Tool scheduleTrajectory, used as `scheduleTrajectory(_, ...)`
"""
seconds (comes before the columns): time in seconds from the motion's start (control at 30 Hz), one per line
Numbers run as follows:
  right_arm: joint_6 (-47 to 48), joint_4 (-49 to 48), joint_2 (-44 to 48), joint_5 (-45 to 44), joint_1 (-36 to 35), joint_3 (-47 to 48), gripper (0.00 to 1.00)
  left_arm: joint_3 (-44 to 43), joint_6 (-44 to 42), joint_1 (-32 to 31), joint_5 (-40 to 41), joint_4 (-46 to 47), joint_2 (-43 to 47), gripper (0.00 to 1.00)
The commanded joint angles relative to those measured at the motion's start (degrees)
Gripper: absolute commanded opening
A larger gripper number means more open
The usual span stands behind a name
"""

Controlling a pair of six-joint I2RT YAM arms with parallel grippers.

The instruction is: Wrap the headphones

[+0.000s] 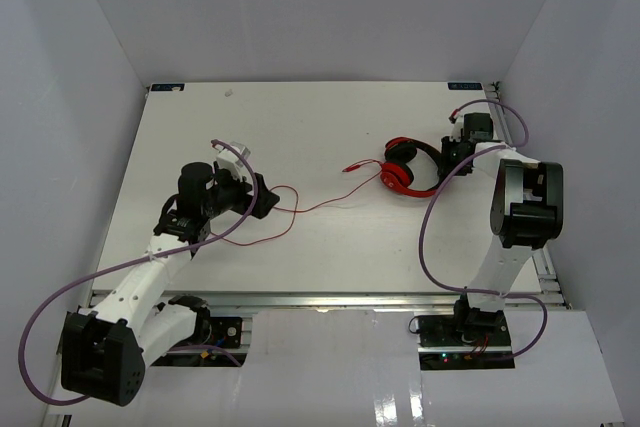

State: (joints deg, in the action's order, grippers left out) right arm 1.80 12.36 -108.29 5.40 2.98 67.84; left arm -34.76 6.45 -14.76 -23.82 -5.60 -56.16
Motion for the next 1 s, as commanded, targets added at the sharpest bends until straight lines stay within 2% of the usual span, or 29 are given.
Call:
scheduleTrajectory(0.0, 0.7, 0.9, -1.2, 0.4, 0.3, 0.3, 0.15, -1.8, 0.1, -0.2, -3.1, 1.1, 1.7, 0.98)
scheduleTrajectory(0.03, 0.7, 1.0, -0.6, 1.3, 0.6, 0.2, 0.08, -1.6, 0.2, -0.2, -4.4, 1.7, 1.7, 0.98)
scheduleTrajectory(0.17, 0.4, 0.7, 11.5, 5.3, 1.4, -3.1, 0.08, 1.6, 3.4, -0.6, -16.3, 10.4, 2.6, 0.98)
scheduleTrajectory(0.3, 0.9, 2.3, 26.0, 11.2, 1.7, -7.4, 0.08, 4.1, 5.4, -6.0, -18.6, 16.7, 3.0, 0.98)
scheduleTrajectory(0.43, 1.5, 6.0, 37.8, 17.8, 1.7, -9.6, 0.08, 4.0, 4.9, -16.0, -13.1, 18.8, 1.4, 0.98)
scheduleTrajectory(0.47, 1.6, 6.6, 42.0, 18.6, 1.7, -9.8, 0.08, 3.8, 4.2, -21.1, -10.4, 19.0, 1.1, 0.98)
scheduleTrajectory(0.5, 1.9, 7.1, 42.5, 18.8, 1.7, -9.8, 0.08, 3.6, 3.4, -21.7, -8.6, 19.5, 0.9, 0.98)
scheduleTrajectory(0.57, 2.4, 8.5, 47.0, 19.0, 1.7, -9.4, 0.08, 3.3, 1.5, -29.8, -3.8, 22.6, -0.3, 0.98)
scheduleTrajectory(0.67, 3.3, 10.3, 49.5, 19.8, 1.7, -7.8, 0.08, 1.9, -1.9, -37.1, 3.7, 25.0, -3.1, 0.98)
scheduleTrajectory(0.77, 3.1, 11.1, 51.0, 20.8, 1.7, -7.4, 0.08, 0.3, -3.7, -40.3, 9.3, 26.7, -6.1, 0.98)
scheduleTrajectory(0.9, 2.8, 11.2, 52.3, 21.5, 1.7, -7.3, 0.08, 0.7, -5.9, -41.4, 14.2, 29.0, -7.4, 0.98)
scheduleTrajectory(0.97, 2.5, 11.2, 52.7, 21.8, 1.7, -7.1, 0.08, 1.1, -6.1, -41.4, 13.9, 29.8, -8.0, 0.98)
